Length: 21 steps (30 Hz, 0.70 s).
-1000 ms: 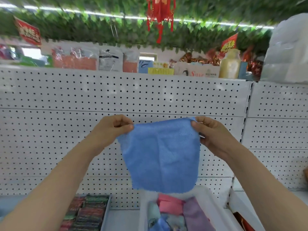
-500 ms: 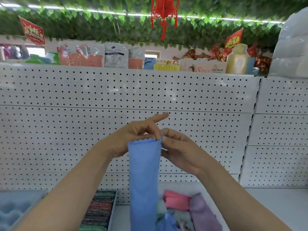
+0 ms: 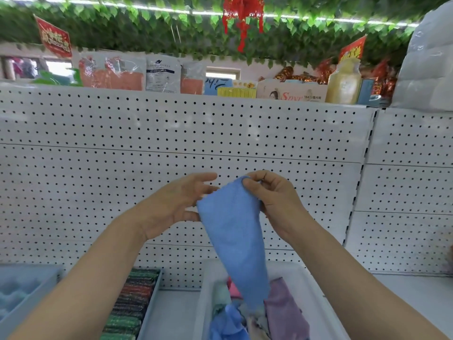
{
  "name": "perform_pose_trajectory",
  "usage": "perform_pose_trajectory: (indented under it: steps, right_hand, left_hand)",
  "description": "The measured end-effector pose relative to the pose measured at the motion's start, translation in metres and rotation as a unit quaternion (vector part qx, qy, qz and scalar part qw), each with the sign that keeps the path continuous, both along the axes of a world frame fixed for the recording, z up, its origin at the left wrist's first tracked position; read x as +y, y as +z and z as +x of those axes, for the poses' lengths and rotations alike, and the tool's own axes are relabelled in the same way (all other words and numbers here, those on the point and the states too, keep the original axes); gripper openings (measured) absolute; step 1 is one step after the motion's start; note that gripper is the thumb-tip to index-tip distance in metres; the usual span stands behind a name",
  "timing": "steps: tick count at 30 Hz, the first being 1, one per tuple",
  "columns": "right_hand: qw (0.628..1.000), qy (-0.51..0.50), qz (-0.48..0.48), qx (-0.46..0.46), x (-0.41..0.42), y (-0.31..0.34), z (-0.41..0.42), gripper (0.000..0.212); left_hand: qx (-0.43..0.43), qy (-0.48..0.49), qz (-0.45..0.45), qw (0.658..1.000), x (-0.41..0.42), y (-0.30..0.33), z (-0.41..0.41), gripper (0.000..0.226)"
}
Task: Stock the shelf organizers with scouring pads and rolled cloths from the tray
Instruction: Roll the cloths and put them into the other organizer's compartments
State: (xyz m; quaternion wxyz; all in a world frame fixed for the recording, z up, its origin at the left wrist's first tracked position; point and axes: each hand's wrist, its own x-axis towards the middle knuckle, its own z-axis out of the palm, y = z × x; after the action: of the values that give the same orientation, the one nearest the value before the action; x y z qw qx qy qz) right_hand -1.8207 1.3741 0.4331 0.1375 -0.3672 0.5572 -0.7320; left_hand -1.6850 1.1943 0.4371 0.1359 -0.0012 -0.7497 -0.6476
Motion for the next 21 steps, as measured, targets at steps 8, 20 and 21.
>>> perform_pose_trajectory:
  steps: [8, 20, 21]
  right_hand:
    - [0.987, -0.021, 0.092, 0.131, 0.035, 0.011, -0.020, 0.005]
    - [0.969, -0.034, 0.177, 0.167, 0.045, 0.018, -0.030, 0.020]
    - [0.966, -0.039, 0.189, 0.171, 0.045, 0.020, -0.031, 0.023]
  left_hand:
    - [0.014, 0.187, -0.167, 0.968, 0.019, 0.021, -0.010, 0.006]
    - [0.064, 0.188, -0.167, 0.966, 0.033, 0.036, -0.015, 0.010]
    - [0.065, 0.189, -0.166, 0.966, 0.032, 0.036, -0.015, 0.011]
